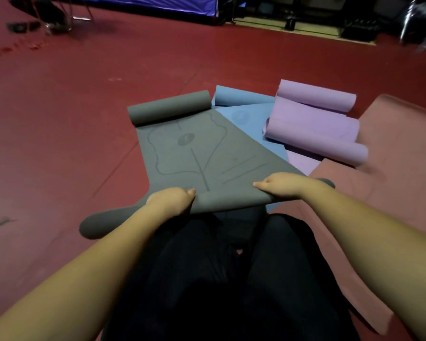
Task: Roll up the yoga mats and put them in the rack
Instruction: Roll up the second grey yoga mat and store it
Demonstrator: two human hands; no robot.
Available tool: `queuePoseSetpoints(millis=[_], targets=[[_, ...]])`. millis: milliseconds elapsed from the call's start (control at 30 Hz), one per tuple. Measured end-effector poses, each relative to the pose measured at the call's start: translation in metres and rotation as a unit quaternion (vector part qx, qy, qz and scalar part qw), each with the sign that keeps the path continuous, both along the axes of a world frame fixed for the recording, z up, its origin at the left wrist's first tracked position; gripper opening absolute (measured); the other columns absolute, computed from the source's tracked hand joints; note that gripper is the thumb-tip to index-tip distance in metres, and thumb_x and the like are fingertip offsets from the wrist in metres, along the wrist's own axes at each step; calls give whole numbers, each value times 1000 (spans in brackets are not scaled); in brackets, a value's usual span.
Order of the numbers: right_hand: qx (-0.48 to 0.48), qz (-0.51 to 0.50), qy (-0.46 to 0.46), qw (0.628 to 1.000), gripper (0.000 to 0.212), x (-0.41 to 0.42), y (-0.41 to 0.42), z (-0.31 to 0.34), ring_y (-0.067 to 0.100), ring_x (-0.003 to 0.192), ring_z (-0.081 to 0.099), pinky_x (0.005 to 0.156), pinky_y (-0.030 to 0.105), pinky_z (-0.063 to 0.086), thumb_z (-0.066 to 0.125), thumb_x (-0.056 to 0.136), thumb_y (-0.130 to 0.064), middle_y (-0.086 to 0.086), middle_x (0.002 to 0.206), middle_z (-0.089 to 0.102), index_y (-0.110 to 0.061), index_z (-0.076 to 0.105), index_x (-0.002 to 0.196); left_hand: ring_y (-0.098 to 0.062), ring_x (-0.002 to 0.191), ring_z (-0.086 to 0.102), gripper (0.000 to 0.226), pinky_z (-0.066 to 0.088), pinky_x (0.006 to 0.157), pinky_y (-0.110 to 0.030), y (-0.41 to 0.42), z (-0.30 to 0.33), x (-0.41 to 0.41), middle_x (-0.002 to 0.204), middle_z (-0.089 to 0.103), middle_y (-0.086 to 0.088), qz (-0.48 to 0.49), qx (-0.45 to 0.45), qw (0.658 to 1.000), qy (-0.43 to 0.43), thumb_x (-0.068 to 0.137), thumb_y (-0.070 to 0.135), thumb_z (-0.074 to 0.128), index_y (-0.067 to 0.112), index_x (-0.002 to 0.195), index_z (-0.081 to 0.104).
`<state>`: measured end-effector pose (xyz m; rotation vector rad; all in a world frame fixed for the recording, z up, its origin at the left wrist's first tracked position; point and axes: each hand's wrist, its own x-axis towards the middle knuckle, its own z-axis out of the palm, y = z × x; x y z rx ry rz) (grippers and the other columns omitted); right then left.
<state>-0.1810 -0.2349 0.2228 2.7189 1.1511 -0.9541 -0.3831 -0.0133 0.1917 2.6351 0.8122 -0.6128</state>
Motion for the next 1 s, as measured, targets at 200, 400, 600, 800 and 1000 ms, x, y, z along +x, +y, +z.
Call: queuePoseSetpoints(millis=[200,400,600,800,1000], targets=[[-51,-25,50,997,68,-7,1,-35,26,131,48,109,35,32,36,96,-65,6,146,50,-14,59,135,-34,106,50,33,38,80,-41,-12,-19,-11,108,57,-13,-26,141,964,-225,101,41,47,10,96,58],[-86,-39,61,994,77,4,16,-41,27,127,49,102,32,34,44,91,-70,11,143,52,-9,58,135,-31,78,51,56,28,72,-39,-14,-31,-43,83,54,-7,-142,287,911,-261,86,60,40,16,66,67],[-78,8,78,994,49,6,16,-46,24,119,50,101,34,34,37,97,-63,2,130,56,-25,63,114,-29,70,55,67,41,60,-36,-15,-43,-39,71,54,-5,-145,270,924,-227,77,74,33,16,63,64],[124,20,-175,977,44,-15,2,-61,26,103,51,73,32,35,49,97,-52,6,99,54,-13,67,86,-32,93,62,67,40,66,-37,-10,-35,-29,92,61,-6,-139,187,953,-192,79,77,33,16,85,59],[175,-17,-216,960,45,-41,-13,-74,29,100,57,72,38,40,36,100,-53,8,96,63,-17,59,87,-27,104,60,62,41,74,-39,-10,-26,-26,109,62,-2,-76,127,976,-157,84,76,42,18,101,51]])
